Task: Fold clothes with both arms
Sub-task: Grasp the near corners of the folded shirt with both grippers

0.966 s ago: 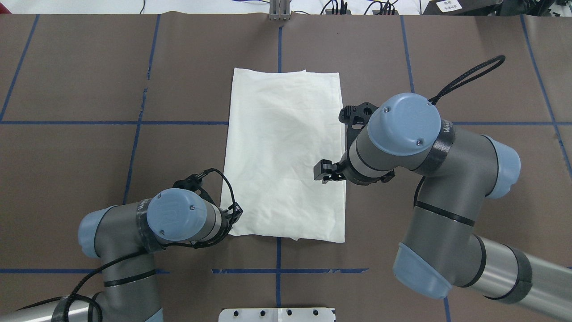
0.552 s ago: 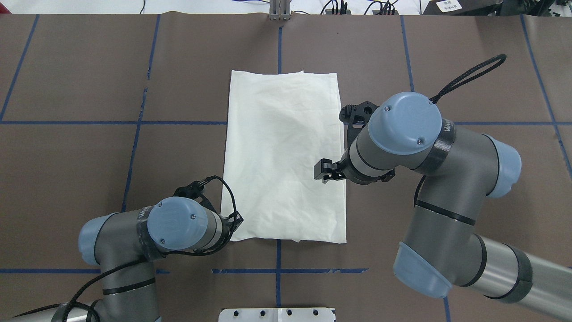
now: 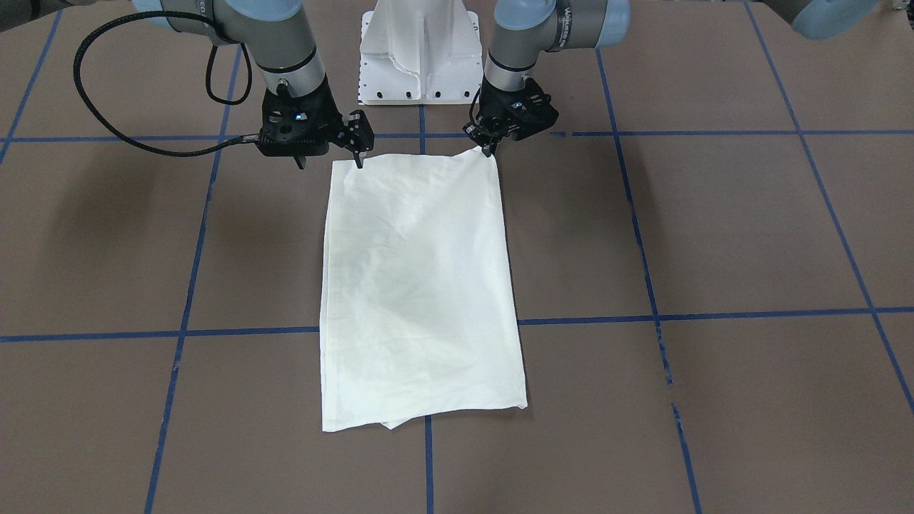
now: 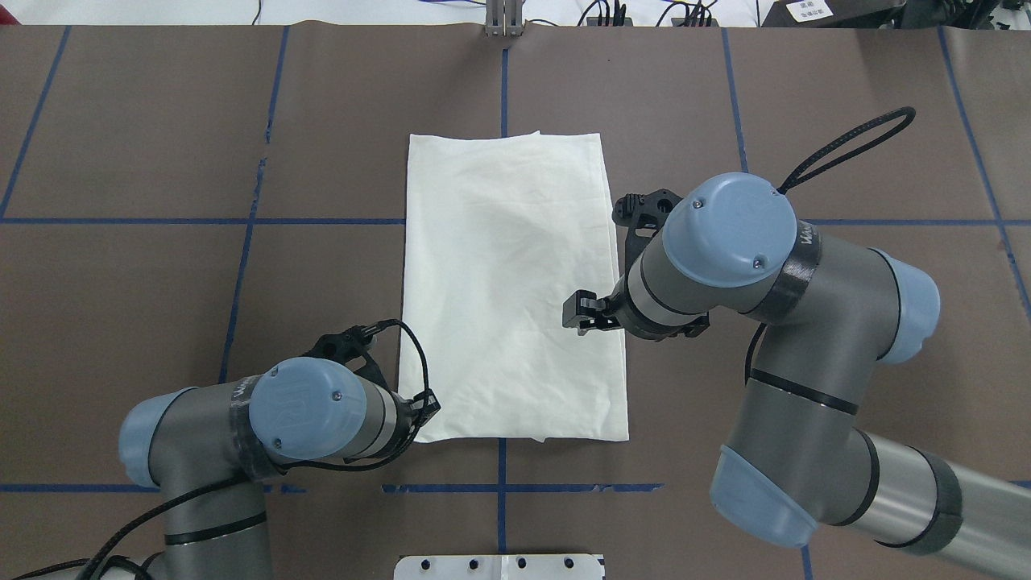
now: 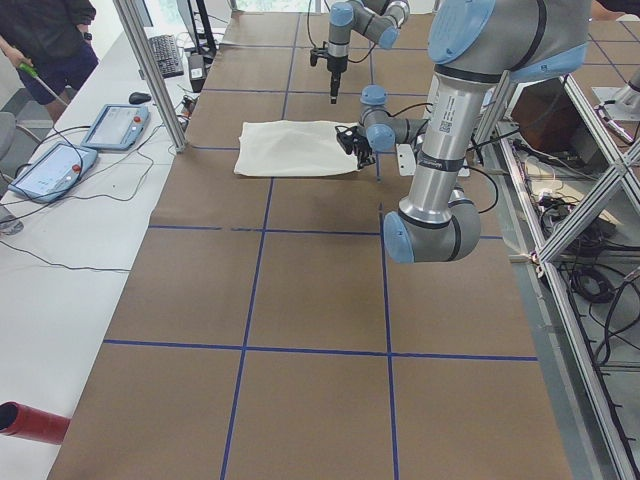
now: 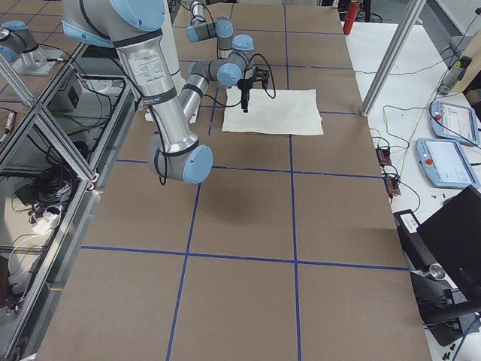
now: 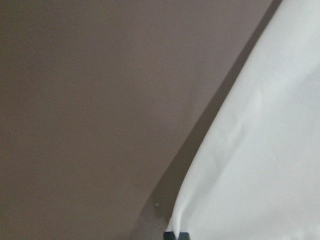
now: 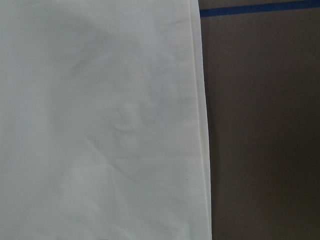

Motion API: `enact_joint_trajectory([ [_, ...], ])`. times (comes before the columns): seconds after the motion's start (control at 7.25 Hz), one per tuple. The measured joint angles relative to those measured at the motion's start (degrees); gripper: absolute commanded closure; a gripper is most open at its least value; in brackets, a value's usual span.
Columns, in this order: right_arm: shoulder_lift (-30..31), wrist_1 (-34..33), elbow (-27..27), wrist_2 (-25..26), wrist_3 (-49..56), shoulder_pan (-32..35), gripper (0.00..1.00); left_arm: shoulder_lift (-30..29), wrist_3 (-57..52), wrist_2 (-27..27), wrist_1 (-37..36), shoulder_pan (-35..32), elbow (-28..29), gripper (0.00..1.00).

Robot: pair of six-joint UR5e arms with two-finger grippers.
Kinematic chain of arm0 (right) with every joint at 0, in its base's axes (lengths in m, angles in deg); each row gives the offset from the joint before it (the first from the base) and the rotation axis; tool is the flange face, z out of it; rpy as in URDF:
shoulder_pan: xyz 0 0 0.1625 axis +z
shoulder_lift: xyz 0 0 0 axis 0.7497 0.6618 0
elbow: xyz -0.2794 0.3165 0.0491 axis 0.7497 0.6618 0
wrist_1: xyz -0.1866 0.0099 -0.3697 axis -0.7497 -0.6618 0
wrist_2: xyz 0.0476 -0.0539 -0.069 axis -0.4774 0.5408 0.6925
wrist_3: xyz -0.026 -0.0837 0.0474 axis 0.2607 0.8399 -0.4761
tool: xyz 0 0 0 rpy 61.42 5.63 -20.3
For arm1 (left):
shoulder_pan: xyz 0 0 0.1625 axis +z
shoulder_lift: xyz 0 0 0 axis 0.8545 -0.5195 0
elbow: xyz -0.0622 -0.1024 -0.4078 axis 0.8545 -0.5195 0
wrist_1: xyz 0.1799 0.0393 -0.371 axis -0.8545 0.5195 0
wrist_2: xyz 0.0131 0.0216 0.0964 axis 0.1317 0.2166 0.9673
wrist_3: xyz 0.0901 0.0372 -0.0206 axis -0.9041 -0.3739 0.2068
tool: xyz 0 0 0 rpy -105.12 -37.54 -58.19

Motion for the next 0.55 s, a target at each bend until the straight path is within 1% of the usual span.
enact_joint_trajectory([
  [0.14, -0.04, 0.18, 0.03, 0.55, -4.58, -1.83, 0.0, -0.2, -0.34, -0.07, -0.15, 0.03, -0.27, 1.0],
  [0.28, 0.02, 1.31, 0.28, 2.4, -10.09, -4.51, 0.0, -0.36, -0.48, -0.13, -0.17, 0.14, -0.34, 1.0],
  [0.55, 1.08, 6.05, 2.24, 8.8, -20.44, -10.26, 0.0, -0.48, -0.61, -0.25, -0.18, 0.29, -0.28, 1.0],
])
